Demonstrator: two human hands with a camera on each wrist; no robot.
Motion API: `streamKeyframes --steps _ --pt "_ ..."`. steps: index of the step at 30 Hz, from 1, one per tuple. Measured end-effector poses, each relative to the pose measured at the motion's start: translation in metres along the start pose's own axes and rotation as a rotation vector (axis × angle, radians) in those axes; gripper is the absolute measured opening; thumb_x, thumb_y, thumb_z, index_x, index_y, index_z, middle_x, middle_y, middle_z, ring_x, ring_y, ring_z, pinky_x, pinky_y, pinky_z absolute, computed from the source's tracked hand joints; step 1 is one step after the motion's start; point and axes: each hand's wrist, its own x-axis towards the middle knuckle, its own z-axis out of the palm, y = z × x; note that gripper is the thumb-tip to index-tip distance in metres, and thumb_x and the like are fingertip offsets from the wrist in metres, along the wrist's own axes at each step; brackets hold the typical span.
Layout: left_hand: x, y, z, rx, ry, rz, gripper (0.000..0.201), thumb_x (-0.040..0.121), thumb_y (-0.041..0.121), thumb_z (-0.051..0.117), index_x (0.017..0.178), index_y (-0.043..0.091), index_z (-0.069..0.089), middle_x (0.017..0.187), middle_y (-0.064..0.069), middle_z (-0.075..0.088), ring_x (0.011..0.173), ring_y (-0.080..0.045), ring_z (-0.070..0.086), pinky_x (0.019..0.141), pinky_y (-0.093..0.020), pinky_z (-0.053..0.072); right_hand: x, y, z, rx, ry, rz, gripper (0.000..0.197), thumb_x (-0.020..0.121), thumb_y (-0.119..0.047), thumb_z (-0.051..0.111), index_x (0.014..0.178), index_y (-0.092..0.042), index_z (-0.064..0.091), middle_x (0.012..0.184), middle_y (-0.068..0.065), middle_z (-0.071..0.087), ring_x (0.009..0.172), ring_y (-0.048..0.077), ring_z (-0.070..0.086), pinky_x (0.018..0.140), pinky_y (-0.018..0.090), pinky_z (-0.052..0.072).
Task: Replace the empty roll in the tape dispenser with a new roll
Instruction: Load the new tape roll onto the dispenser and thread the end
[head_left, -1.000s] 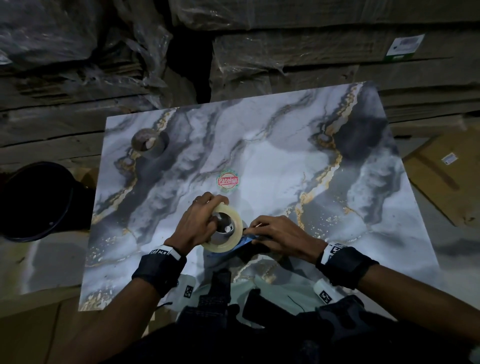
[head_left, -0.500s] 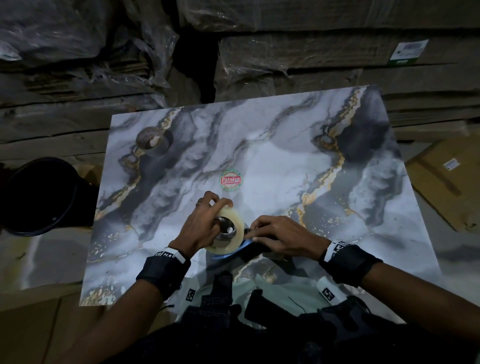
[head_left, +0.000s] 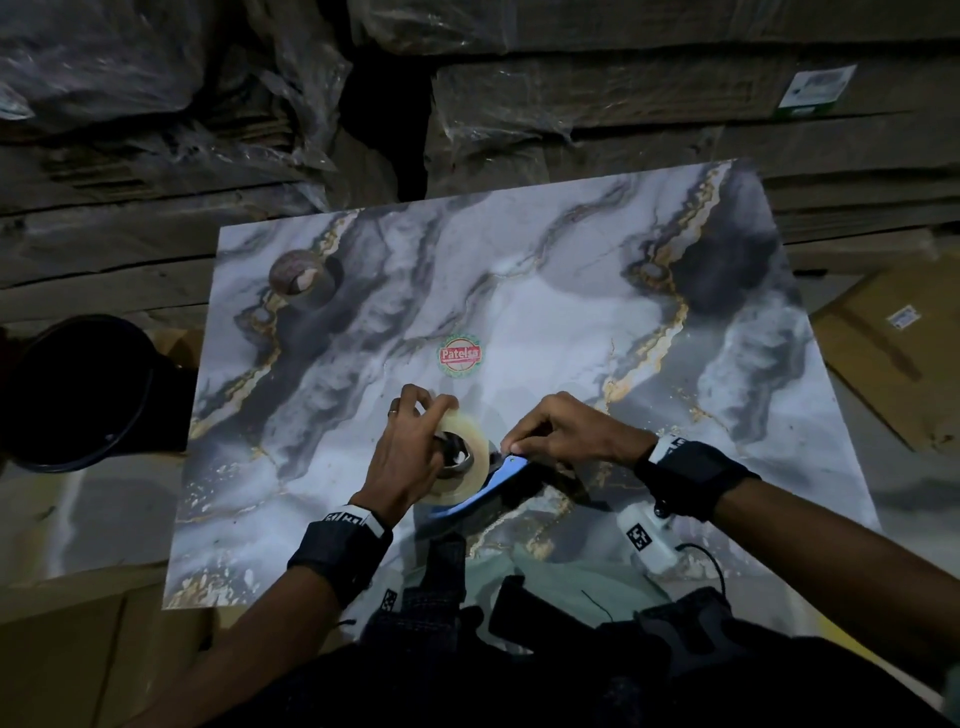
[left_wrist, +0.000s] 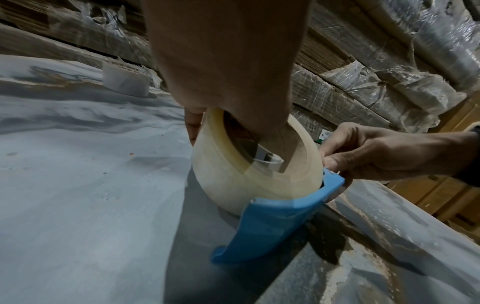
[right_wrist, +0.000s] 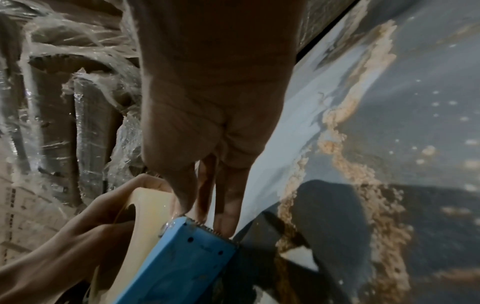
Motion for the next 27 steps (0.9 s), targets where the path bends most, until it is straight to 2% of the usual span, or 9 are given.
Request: streamKeyframes --steps 2,5,8,13,15,18,21,24,27 --pt "-0.001 -0.001 -0.001 -0.008 -0.008 0.011 0.071 0.062 -0.008 0.050 0.127 0.021 0.054 0.125 -0.009 0.041 0.105 -0.033 0.047 0.070 -0.044 0.056 0.004 0.001 -0.002 -0.045 -0.028 -0.014 0.014 0.092 -0.017 0.076 0.103 -0.016 0.083 0.101 -0.002 0.081 0.096 0.004 0.075 0.088 0.028 0.060" --pt "0.001 -0.006 -0.004 -0.053 -0.031 0.041 0.070 0.063 -0.001 0.045 0.128 0.022 0.053 0.125 -0.008 0.041 0.103 -0.033 0.048 0.073 -0.044 0.056 0.007 0.003 0.002 -0.150 -0.058 -0.064 0.014 0.095 -0.018 0.072 0.103 -0.015 0.083 0.095 -0.003 0.082 0.089 0.002 0.075 0.081 0.023 0.058" --pt "0.004 -0.009 -0.008 -0.078 -0.053 0.062 0.067 0.064 0.007 0.042 0.128 0.022 0.053 0.124 -0.007 0.041 0.099 -0.030 0.047 0.072 -0.046 0.055 0.009 0.002 0.007 -0.185 -0.022 -0.104 0.014 0.096 -0.015 0.070 0.102 -0.011 0.082 0.099 -0.001 0.082 0.090 0.002 0.074 0.080 0.022 0.057" --pt "0.013 -0.016 -0.012 -0.129 -0.116 0.087 0.048 0.084 0.025 0.045 0.130 0.021 0.057 0.116 -0.007 0.058 0.101 -0.029 0.053 0.090 -0.039 0.042 0.004 0.002 0.014 -0.316 0.031 -0.168 0.016 0.094 -0.009 0.066 0.102 -0.010 0.081 0.099 0.004 0.081 0.090 0.017 0.075 0.080 0.030 0.058" --pt "0.020 -0.014 -0.019 -0.157 -0.114 0.077 0.044 0.085 0.026 0.048 0.125 0.017 0.064 0.107 -0.008 0.068 0.097 -0.027 0.059 0.085 -0.033 0.041 0.002 0.005 0.017 -0.336 0.061 -0.175 0.017 0.094 -0.010 0.065 0.102 -0.011 0.080 0.097 0.005 0.080 0.088 0.019 0.075 0.078 0.035 0.058" --pt "0.030 -0.005 -0.031 -0.214 -0.127 0.038 0.037 0.084 0.034 0.049 0.107 0.015 0.071 0.097 -0.004 0.075 0.091 -0.022 0.065 0.081 -0.031 0.048 -0.002 0.004 0.019 -0.342 0.091 -0.175 0.018 0.094 -0.010 0.065 0.103 -0.012 0.080 0.095 0.005 0.079 0.086 0.019 0.074 0.076 0.037 0.059" --pt "0.040 -0.010 -0.031 -0.201 -0.179 -0.045 0.035 0.081 0.042 0.047 0.101 0.025 0.070 0.096 0.001 0.074 0.094 -0.021 0.064 0.088 -0.035 0.050 -0.004 0.003 0.021 -0.363 0.086 -0.177 0.019 0.093 -0.010 0.064 0.105 -0.012 0.080 0.095 0.005 0.079 0.085 0.020 0.074 0.075 0.039 0.059" --pt "0.046 -0.019 -0.025 -0.167 -0.210 -0.060 0.020 0.080 0.046 0.049 0.095 0.039 0.061 0.096 0.006 0.070 0.095 -0.022 0.061 0.090 -0.044 0.051 -0.004 0.002 0.022 -0.368 0.094 -0.163 0.020 0.092 -0.009 0.065 0.106 -0.012 0.080 0.097 0.006 0.080 0.086 0.021 0.074 0.076 0.040 0.060" --pt "0.050 -0.018 -0.027 -0.191 -0.206 -0.058 0.024 0.076 0.046 0.049 0.090 0.034 0.064 0.090 0.006 0.071 0.090 -0.020 0.063 0.086 -0.043 0.053 -0.005 0.003 0.024 -0.360 0.103 -0.145 0.020 0.092 -0.011 0.066 0.106 -0.014 0.080 0.098 0.005 0.080 0.087 0.020 0.075 0.076 0.040 0.060"
